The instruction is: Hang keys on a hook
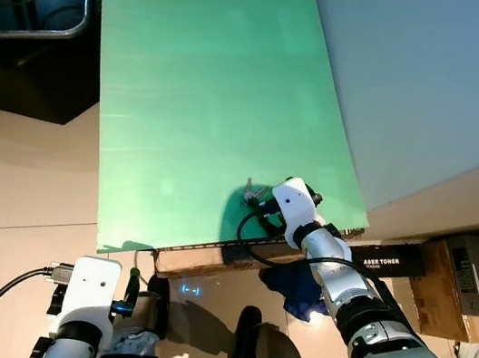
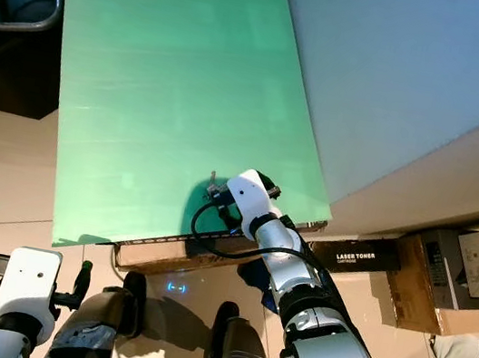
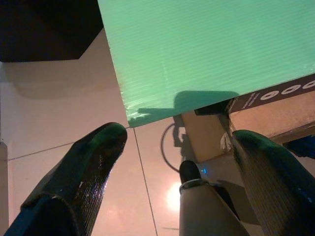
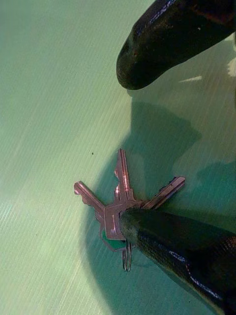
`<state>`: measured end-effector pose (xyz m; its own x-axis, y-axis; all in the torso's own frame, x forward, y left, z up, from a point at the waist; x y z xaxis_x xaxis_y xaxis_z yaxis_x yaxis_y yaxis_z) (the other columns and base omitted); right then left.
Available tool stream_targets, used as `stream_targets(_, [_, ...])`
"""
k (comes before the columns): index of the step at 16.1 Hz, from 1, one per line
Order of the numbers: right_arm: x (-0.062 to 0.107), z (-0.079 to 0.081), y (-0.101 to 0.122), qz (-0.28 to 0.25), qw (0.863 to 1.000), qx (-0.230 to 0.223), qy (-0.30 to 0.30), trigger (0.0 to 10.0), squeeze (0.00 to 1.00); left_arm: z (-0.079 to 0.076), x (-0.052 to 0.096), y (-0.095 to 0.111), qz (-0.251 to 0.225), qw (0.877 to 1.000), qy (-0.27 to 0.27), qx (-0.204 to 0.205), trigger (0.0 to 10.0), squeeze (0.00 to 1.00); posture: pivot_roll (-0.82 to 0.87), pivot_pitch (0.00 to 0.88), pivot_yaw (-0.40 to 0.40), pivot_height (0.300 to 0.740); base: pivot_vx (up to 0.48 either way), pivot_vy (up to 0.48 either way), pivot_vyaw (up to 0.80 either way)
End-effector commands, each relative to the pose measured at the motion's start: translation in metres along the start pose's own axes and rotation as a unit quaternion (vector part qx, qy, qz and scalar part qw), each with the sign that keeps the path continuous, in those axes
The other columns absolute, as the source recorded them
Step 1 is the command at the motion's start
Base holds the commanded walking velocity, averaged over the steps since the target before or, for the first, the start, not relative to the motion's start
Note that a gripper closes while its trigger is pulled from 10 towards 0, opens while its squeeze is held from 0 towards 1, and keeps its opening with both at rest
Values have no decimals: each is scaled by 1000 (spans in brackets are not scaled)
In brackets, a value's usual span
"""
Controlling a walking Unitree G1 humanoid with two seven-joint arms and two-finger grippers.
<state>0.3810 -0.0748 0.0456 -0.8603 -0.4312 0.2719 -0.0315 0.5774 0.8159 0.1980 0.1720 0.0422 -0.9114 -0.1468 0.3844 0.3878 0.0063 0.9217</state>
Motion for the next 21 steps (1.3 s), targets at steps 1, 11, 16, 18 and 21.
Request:
stream_targets(1, [21,18,-54,94,995,-6,23,10000,1000,2,4,-9,18,1000,9,-4,10000,0,-1,451,-92,740,0,0,0])
stream_targets(11, [32,30,-64,85,996,29,9,10000,1000,2,-17,-4,6,1000,-6,-17,10000,0,-25,357,-25,740,0,0,0])
stream_targets(16, [31,28,-61,80,995,65,-4,0,0,-2,-25,-2,2,1000,-18,-20,10000,0,-39,341,-11,740,0,0,0])
stream_targets(18, [33,30,-64,81,995,65,-1,0,0,-2,-25,-2,2,1000,-19,-21,10000,0,-39,344,-12,740,0,0,0])
stream_targets(21, [36,34,-66,80,995,66,2,0,0,0,-25,-4,2,1000,-18,-21,10000,0,-40,344,-16,740,0,0,0])
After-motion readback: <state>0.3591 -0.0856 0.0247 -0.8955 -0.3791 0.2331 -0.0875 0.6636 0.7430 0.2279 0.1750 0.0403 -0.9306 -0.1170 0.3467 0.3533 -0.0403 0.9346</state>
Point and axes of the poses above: a point about 5 cm out from each wrist's last joint towards the gripper, its own x axis pointing back from the gripper into the wrist, its own y axis along the axis of the wrist's last joint, z = x × y, the point moved 5 cm from there along -x, pointing out of the wrist towards the gripper, and after that the axes turned 10 degrees about x, right-handed, at the moved point
